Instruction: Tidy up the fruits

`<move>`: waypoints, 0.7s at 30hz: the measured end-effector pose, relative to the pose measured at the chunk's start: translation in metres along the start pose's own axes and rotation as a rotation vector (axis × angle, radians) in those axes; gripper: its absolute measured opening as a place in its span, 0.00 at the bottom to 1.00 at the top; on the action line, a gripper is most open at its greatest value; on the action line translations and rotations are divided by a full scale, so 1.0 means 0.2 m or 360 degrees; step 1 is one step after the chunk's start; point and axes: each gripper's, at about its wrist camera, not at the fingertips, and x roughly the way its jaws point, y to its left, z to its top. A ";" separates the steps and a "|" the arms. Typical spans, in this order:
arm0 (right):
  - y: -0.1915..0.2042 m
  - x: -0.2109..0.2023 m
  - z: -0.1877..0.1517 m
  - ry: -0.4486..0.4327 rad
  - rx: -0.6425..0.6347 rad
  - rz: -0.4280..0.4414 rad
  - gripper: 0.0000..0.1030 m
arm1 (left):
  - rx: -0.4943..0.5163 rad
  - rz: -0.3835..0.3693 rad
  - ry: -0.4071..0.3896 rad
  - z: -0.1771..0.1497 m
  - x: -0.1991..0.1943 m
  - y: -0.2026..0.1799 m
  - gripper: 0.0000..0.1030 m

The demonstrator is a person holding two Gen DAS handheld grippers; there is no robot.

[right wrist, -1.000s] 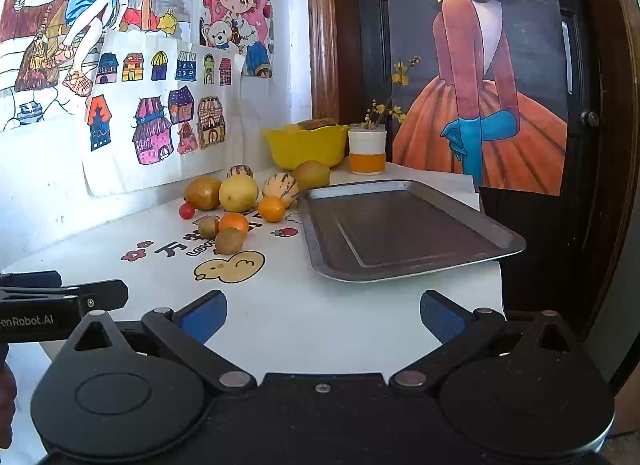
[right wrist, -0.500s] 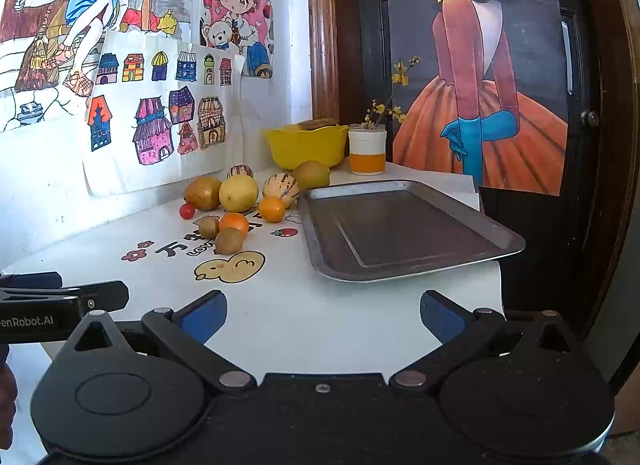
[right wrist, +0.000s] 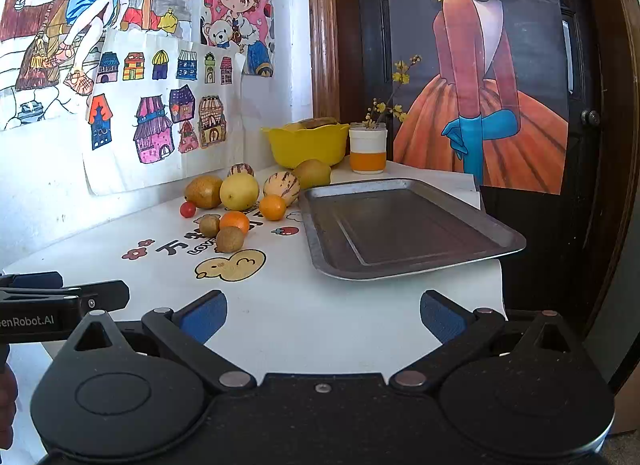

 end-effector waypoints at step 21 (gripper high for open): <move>0.12 0.07 0.05 0.0071 -0.0215 0.0135 0.99 | -0.0223 0.0002 0.0169 0.12 0.12 0.14 0.99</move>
